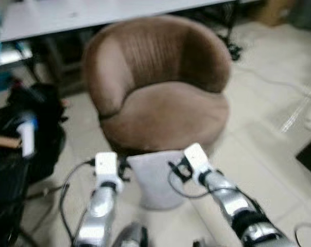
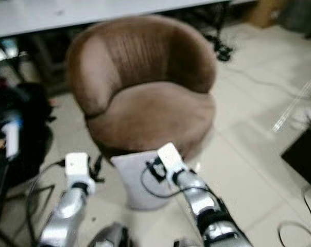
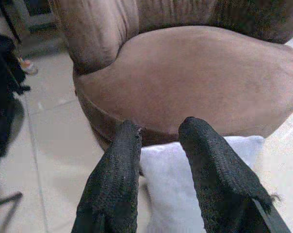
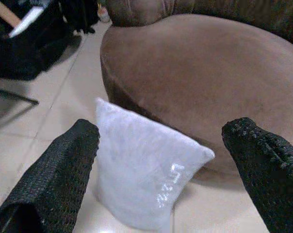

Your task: Move the pillow to the sofa from floor

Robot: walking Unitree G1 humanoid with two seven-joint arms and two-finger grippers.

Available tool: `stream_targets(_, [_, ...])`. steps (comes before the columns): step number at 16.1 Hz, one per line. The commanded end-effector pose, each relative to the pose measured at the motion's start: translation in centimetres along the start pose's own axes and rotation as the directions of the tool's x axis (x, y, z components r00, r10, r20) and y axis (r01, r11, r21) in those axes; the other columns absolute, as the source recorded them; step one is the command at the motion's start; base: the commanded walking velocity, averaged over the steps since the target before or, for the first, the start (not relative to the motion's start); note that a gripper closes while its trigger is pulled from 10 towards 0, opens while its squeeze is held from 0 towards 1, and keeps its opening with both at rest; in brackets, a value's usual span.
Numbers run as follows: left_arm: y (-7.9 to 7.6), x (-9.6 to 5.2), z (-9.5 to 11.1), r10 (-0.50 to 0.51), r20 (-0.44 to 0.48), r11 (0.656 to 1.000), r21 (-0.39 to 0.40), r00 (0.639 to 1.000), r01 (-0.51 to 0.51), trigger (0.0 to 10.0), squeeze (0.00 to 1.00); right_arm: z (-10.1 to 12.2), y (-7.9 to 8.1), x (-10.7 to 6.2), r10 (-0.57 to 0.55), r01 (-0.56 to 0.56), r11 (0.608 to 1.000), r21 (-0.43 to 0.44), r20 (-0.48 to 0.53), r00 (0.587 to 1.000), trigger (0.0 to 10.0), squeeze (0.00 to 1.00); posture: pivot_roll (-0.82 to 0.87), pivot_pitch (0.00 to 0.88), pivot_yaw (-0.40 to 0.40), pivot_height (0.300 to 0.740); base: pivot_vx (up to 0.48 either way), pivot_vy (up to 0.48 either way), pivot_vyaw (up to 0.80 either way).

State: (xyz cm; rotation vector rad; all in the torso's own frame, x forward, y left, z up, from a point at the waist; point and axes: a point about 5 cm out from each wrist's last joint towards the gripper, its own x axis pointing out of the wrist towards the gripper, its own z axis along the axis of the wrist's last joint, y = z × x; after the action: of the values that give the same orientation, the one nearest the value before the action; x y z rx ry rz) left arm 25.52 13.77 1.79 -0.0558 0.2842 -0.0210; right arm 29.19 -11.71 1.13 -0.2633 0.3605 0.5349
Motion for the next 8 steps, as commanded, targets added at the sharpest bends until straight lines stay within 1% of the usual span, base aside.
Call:
stream_targets(1, [0.16, 0.17, 0.18, 0.001, -0.004, 1.0, 0.021, 1.0, 0.0, 10.0, 0.0, -0.26, 0.06, -0.05, -0.004, 0.004, 1.0, 0.019, -0.012, 1.0, 10.0, 0.0, -0.11, 0.0, 0.013, 0.695, 0.0, 0.0, 0.0])
stream_targets(3, [0.21, 0.22, 0.13, 0.006, -0.012, 0.999, 0.035, 1.0, -0.005, 10.0, 0.0, -0.36, -0.01, -0.12, -0.009, 0.009, 1.0, 0.018, -0.012, 1.0, 10.0, 0.0, -0.11, 0.0, 0.014, 0.695, 0.0, 0.0, 0.0])
stream_targets(5, [0.22, 0.21, 0.04, 0.008, -0.02, 0.999, 0.033, 1.0, -0.007, 10.0, 0.0, -0.39, 0.02, -0.15, -0.008, 0.008, 1.0, 0.021, -0.011, 1.0, 10.0, 0.0, -0.11, 0.0, 0.014, 0.695, 0.0, 0.0, 0.0])
stream_targets(6, [0.22, 0.2, -0.21, 0.006, -0.045, 0.999, 0.042, 0.999, -0.004, 10.0, 0.0, -0.4, 0.21, -0.16, 0.0, 0.0, 1.0, 0.026, -0.008, 1.0, 10.0, 0.0, -0.11, 0.0, 0.015, 0.695, 0.0, 0.0, 0.0])
stream_targets(8, [0.16, 0.18, -0.14, -0.001, -0.04, 0.999, 0.045, 0.999, 0.003, 10.0, 0.0, -0.56, 0.65, -0.23, 0.014, -0.014, 1.0, 0.019, -0.004, 1.0, 10.0, 0.0, -0.11, 0.0, 0.017, 0.695, 0.39, 0.0, 0.0])
